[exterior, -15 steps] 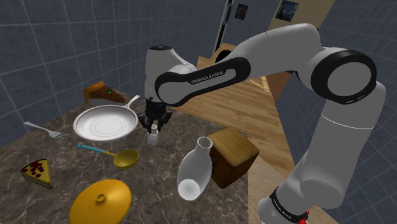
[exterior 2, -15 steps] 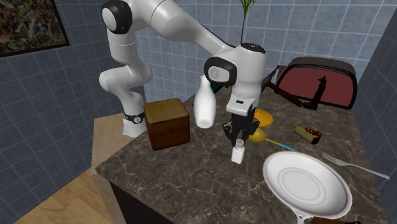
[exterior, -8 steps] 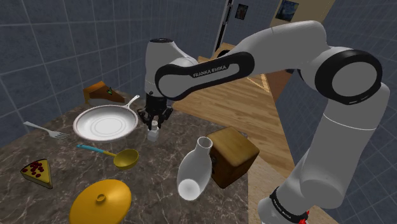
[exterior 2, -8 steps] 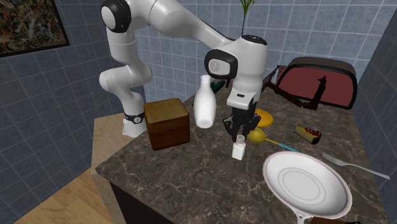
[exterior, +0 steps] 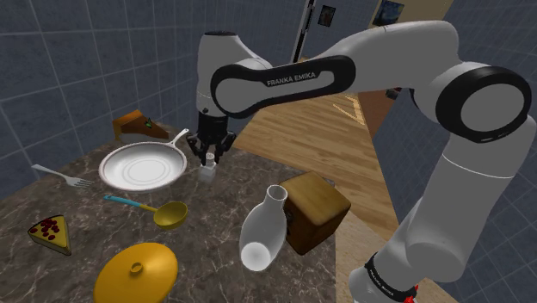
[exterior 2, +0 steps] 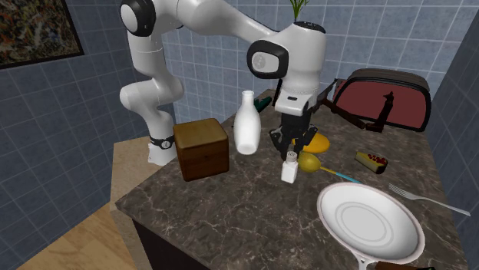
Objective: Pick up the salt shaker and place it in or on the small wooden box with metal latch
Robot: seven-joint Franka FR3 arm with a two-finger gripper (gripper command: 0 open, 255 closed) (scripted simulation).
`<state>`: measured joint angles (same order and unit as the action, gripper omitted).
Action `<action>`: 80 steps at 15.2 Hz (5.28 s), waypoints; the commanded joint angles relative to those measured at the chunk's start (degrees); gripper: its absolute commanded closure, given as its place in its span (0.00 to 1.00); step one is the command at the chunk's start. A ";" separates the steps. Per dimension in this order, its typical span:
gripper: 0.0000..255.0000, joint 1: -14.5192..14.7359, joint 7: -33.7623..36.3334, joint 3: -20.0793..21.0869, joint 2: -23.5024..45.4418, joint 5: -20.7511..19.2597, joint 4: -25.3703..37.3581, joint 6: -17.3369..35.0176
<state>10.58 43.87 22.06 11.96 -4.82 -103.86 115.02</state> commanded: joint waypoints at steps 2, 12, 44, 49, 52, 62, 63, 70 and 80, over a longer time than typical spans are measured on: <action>1.00 0.00 -0.15 0.09 -0.50 0.26 1.72 -2.19; 1.00 0.00 -0.61 0.28 -1.77 0.92 7.86 -9.50; 1.00 -2.88 -12.39 -6.21 -37.70 11.75 -12.61 -23.35; 1.00 -2.30 -15.55 -9.55 -48.48 12.35 -19.68 -27.24; 1.00 -1.95 -17.22 -11.60 -54.70 12.04 -23.04 -30.26; 1.00 -1.41 -18.69 -12.91 -61.71 11.93 -32.00 -28.45; 1.00 -1.37 -18.72 -12.84 -61.96 12.00 -32.92 -27.78; 1.00 -1.06 -18.88 -12.31 -63.47 12.56 -39.16 -23.04; 1.00 -0.75 -19.02 -11.72 -64.39 13.18 -44.70 -18.42</action>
<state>9.82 24.85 10.32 -52.42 8.33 -148.45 96.47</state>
